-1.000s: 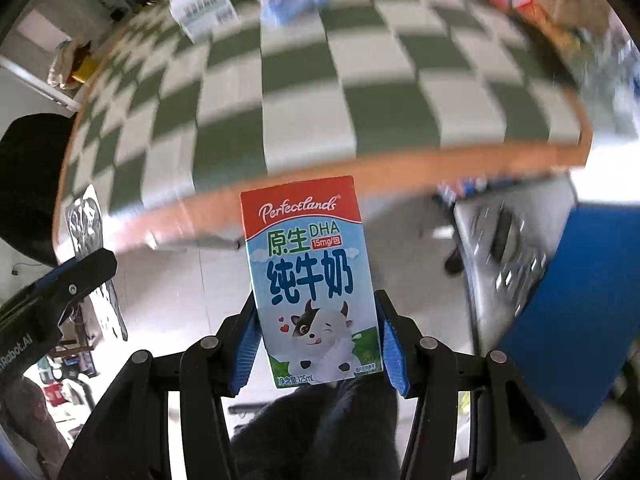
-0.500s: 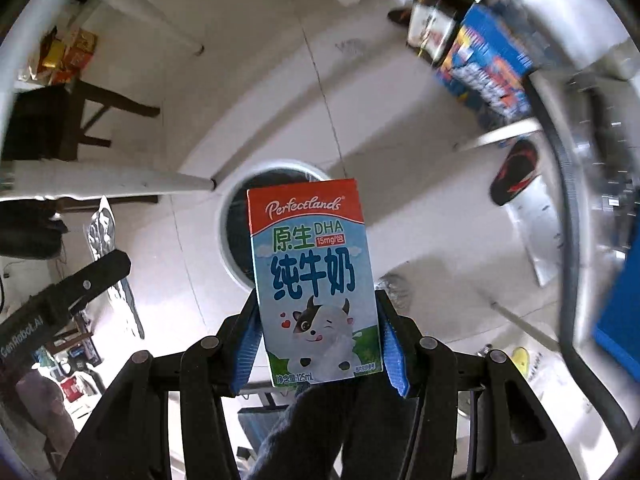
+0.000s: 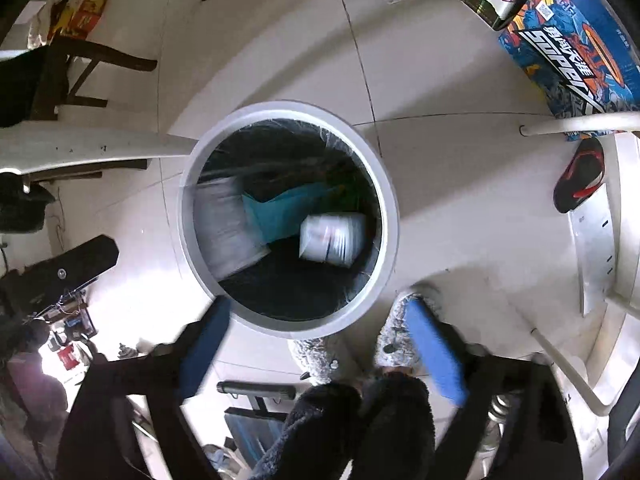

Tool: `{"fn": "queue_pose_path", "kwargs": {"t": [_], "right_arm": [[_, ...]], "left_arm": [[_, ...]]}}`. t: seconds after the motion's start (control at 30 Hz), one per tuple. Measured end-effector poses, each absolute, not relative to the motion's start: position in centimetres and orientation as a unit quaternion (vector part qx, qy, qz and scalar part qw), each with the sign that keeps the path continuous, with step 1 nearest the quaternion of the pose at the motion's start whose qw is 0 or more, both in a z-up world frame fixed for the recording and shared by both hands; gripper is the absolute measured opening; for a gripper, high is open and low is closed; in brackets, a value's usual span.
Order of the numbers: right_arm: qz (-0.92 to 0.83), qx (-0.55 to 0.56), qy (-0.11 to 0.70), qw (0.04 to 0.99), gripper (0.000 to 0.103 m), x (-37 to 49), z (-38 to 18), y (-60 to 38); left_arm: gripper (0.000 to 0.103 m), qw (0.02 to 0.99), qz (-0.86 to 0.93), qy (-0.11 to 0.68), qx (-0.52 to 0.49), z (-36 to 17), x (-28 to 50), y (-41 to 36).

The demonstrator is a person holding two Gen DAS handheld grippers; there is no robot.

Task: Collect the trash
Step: 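Carry the blister pack and milk carton to the bin and release both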

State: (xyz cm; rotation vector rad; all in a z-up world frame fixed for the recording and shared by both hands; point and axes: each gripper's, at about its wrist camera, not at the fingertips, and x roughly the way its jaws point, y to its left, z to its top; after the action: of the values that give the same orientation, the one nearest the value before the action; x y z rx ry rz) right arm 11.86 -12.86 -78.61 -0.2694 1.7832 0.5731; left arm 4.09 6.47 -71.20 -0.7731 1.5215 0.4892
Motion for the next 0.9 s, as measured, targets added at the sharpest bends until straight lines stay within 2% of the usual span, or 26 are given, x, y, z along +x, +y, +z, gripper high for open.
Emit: {"fn": "queue_pose_path", "kwargs": {"t": [0.2, 0.37, 0.57, 0.9], "right_arm": [[0.225, -0.179, 0.737, 0.612, 0.103, 10.7, -76.4, -12.8], [0.223, -0.199, 0.722, 0.624, 0.103, 10.6, -72.8, -13.7], [0.223, -0.204, 0.711, 0.635, 0.103, 9.4, -65.8, -14.2], [0.234, -0.195, 0.689, 0.657, 0.103, 6.4, -51.0, -15.6]], "left_arm": [[0.101, 0.631, 0.252, 0.686, -0.261, -68.7, 1.9, 5.6], [0.101, 0.636, 0.261, 0.682, -0.249, -65.1, 0.2, 4.9], [0.101, 0.647, 0.263, 0.671, -0.25, -59.3, -0.7, 3.3], [0.101, 0.674, 0.252, 0.645, -0.256, -46.2, -3.6, 1.6]]}}
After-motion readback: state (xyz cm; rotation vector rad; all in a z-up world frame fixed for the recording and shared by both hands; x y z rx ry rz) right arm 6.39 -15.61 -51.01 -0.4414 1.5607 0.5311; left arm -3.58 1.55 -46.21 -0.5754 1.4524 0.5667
